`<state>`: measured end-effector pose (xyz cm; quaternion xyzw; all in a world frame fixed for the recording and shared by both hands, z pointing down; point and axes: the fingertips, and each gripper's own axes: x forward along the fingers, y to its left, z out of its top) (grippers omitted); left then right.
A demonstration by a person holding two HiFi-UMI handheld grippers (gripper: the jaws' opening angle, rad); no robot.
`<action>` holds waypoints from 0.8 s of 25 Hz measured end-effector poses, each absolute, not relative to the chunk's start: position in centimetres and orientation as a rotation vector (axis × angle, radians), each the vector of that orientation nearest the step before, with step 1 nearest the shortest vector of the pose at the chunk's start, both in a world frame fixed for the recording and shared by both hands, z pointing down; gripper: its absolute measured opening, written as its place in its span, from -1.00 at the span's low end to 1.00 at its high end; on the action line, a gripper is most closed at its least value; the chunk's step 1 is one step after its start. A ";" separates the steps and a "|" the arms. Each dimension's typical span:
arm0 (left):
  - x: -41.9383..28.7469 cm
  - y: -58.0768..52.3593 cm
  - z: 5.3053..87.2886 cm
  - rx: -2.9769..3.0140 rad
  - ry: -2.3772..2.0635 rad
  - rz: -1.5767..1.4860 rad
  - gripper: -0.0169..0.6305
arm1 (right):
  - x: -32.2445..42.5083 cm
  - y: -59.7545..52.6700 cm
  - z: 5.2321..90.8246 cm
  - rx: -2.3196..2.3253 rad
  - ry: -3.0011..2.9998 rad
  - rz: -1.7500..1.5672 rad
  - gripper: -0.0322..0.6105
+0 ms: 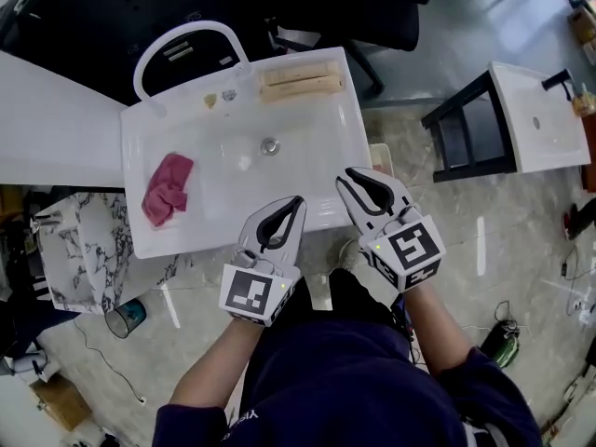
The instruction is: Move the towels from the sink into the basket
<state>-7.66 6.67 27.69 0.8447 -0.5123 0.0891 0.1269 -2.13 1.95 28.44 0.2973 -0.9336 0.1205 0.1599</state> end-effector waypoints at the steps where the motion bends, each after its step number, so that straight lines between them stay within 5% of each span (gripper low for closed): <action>1: -8.8 6.7 27.6 2.459 -1.491 0.257 -0.92 | -3.2 1.9 28.0 0.852 -2.670 0.338 -0.70; 20: -28.2 8.1 28.5 2.306 -1.689 0.205 -0.92 | -22.9 3.7 27.7 0.571 -2.679 0.280 -0.70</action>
